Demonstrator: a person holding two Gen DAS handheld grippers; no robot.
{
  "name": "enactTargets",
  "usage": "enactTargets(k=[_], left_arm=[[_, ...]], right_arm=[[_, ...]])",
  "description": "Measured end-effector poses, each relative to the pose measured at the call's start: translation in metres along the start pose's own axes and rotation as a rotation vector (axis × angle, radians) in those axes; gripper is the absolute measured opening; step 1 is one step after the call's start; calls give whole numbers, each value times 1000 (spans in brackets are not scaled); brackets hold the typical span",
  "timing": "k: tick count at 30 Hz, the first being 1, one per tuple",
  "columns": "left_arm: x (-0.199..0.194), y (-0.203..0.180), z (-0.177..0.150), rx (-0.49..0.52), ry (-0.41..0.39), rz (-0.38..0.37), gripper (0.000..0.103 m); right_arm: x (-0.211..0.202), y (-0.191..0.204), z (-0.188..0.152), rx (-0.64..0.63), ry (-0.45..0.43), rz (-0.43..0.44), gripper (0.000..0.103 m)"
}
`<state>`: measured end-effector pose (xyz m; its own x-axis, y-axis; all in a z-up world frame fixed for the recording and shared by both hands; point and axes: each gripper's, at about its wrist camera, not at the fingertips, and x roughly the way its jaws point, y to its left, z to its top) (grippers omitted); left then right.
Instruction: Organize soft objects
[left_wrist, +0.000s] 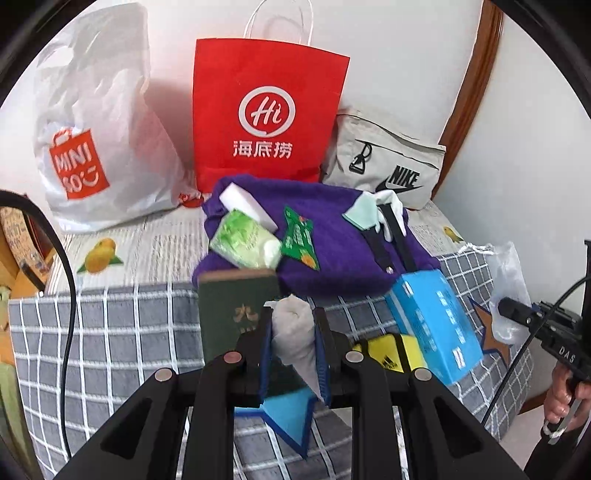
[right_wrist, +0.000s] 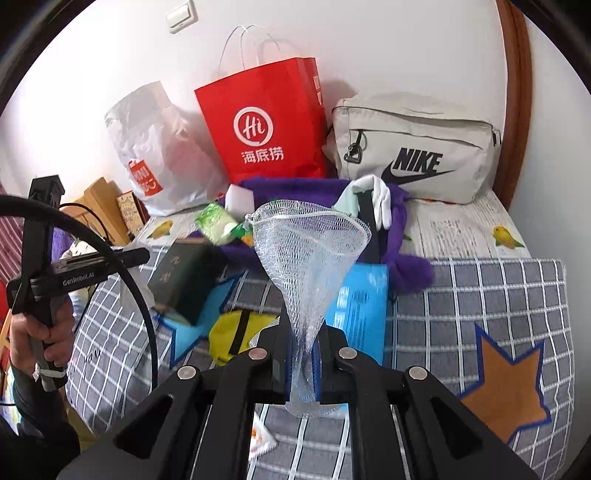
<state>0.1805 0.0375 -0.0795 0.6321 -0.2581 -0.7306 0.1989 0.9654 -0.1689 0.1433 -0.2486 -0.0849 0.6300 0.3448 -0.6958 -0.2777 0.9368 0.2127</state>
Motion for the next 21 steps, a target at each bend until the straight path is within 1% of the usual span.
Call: enactTargets(k=[4,8,11,14,21], left_arm=[[7,2,19,15,-14,10,20],[18,6,39,13,-32,23,20],[28,10,50,6,-34,34,20],[40,13,64,-2,-40,32,20],[68,16,98,-10,-43,16,20]], right_arm=[[15,-4,24,-10,-11,-1,10],[32,-12,51,8,-28,24,10],[48,-18,69,5,-23,16,10],[61,-25,87,6,-20,10,10],[93,-32,130,20,-19,47,10]])
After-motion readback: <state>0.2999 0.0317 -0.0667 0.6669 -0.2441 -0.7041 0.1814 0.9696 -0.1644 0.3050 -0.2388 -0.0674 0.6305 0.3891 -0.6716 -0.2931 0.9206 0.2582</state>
